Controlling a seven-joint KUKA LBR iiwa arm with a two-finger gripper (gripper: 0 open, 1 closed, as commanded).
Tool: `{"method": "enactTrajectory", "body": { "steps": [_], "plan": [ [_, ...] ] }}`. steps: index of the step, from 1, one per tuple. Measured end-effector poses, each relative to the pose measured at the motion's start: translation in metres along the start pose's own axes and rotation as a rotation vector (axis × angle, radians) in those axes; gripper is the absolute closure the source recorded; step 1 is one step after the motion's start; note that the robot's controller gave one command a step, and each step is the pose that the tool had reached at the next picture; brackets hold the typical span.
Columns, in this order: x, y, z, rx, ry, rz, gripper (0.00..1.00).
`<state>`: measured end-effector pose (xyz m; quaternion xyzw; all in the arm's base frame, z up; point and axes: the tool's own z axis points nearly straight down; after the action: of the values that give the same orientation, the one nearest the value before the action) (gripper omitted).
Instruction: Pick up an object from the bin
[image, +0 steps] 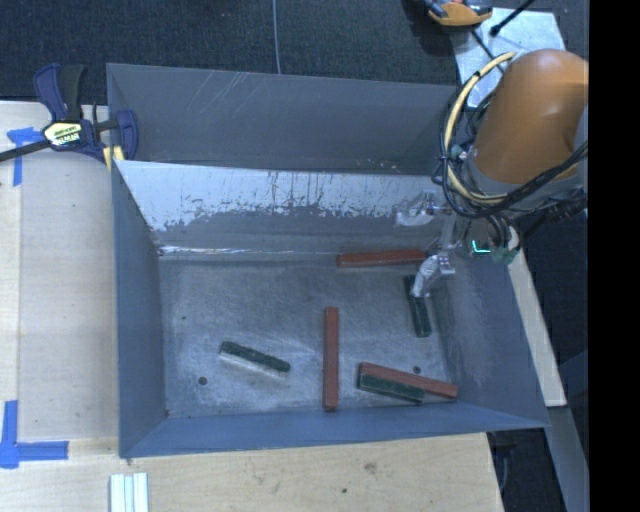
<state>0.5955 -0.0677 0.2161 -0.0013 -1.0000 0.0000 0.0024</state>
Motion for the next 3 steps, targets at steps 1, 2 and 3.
{"method": "enactTrajectory", "body": {
  "steps": [1,2,3],
  "plan": [
    [-0.002,0.0,-0.005,0.001,-0.008,-0.001,0.0],
    [-0.021,0.0,0.047,0.001,-0.015,-0.006,0.0],
    [-0.039,-0.011,0.138,0.001,-0.03,0.075,1.0]
  ]
}}
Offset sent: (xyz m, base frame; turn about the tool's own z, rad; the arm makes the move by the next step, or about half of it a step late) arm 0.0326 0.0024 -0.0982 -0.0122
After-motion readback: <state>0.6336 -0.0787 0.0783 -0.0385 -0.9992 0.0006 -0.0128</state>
